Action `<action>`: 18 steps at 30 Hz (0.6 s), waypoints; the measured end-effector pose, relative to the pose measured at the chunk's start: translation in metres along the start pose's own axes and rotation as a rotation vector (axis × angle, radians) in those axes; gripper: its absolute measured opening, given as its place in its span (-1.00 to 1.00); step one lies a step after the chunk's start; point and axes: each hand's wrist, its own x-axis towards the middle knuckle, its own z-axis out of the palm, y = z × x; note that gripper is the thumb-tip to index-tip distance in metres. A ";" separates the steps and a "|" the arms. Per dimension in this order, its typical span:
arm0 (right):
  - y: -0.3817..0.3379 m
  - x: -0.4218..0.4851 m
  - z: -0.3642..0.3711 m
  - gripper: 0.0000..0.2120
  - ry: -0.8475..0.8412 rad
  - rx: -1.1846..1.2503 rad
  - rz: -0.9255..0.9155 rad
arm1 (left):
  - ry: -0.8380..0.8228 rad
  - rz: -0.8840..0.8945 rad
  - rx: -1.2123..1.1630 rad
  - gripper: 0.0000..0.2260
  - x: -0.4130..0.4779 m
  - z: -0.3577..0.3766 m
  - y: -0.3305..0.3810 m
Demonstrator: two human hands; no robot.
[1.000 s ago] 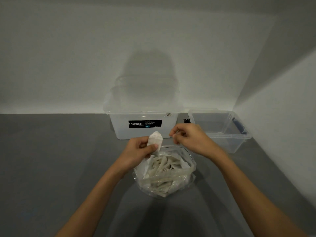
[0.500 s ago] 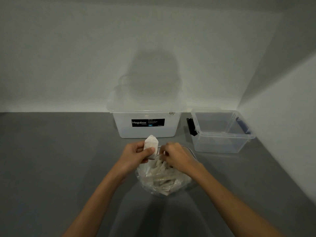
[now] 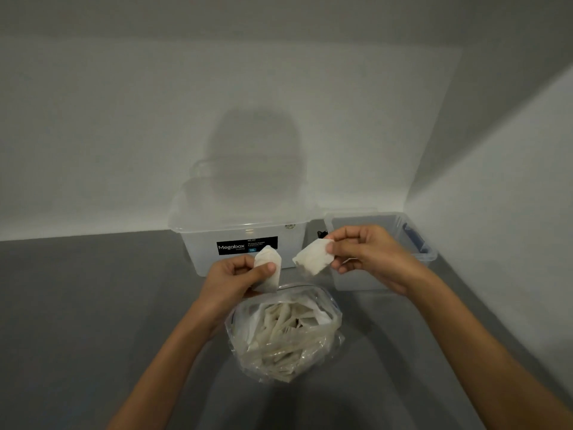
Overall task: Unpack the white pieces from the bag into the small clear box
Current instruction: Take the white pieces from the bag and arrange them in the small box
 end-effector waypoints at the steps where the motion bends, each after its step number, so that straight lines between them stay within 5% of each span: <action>1: -0.004 -0.002 -0.008 -0.85 0.005 0.006 -0.006 | -0.019 -0.002 -0.032 -0.89 0.003 0.007 0.006; 12: -0.023 0.021 -0.134 -0.88 0.223 -0.173 -0.028 | -0.291 0.009 -0.005 -0.84 0.083 0.127 0.048; 18: -0.001 0.071 -0.187 -0.88 0.221 -0.450 0.037 | -0.218 0.037 0.150 -0.88 0.143 0.187 0.039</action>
